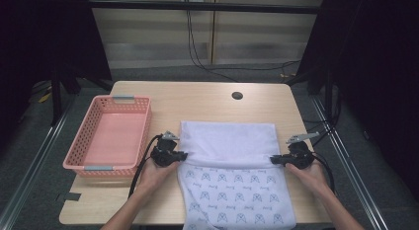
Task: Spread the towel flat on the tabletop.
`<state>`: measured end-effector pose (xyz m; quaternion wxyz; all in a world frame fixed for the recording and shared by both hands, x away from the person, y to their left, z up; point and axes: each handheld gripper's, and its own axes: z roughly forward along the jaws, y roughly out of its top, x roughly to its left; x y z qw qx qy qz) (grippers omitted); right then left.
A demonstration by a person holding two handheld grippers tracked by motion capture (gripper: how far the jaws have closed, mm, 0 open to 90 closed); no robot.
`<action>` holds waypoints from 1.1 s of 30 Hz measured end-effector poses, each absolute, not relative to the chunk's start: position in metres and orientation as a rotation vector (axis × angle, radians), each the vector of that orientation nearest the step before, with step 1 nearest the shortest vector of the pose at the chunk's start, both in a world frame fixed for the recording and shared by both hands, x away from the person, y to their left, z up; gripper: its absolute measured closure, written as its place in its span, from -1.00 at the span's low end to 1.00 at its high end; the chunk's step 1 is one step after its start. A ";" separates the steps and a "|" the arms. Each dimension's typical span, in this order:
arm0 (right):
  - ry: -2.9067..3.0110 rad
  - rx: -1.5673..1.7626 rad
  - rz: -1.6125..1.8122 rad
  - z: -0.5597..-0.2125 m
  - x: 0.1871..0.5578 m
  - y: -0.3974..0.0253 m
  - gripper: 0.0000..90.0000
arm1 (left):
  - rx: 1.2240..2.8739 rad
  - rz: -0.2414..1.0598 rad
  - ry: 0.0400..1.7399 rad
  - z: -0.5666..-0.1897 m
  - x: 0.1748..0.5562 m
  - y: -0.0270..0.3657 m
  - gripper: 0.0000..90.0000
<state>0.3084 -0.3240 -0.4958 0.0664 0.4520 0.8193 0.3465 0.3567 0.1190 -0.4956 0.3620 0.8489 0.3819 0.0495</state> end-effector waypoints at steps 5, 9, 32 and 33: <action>2.446 1.377 1.075 -0.498 0.326 -0.327 0.94 | 2.171 0.149 1.016 -0.496 0.380 0.115 0.93; 2.423 1.386 1.051 -0.498 0.339 -0.330 0.94 | 2.160 0.157 1.043 -0.497 0.396 0.110 0.93; 2.237 1.498 1.141 -0.509 0.415 -0.333 0.94 | 2.078 0.208 1.134 -0.502 0.459 0.107 0.93; 2.227 1.498 1.136 -0.509 0.417 -0.333 0.94 | 2.050 0.206 1.166 -0.503 0.460 0.107 0.93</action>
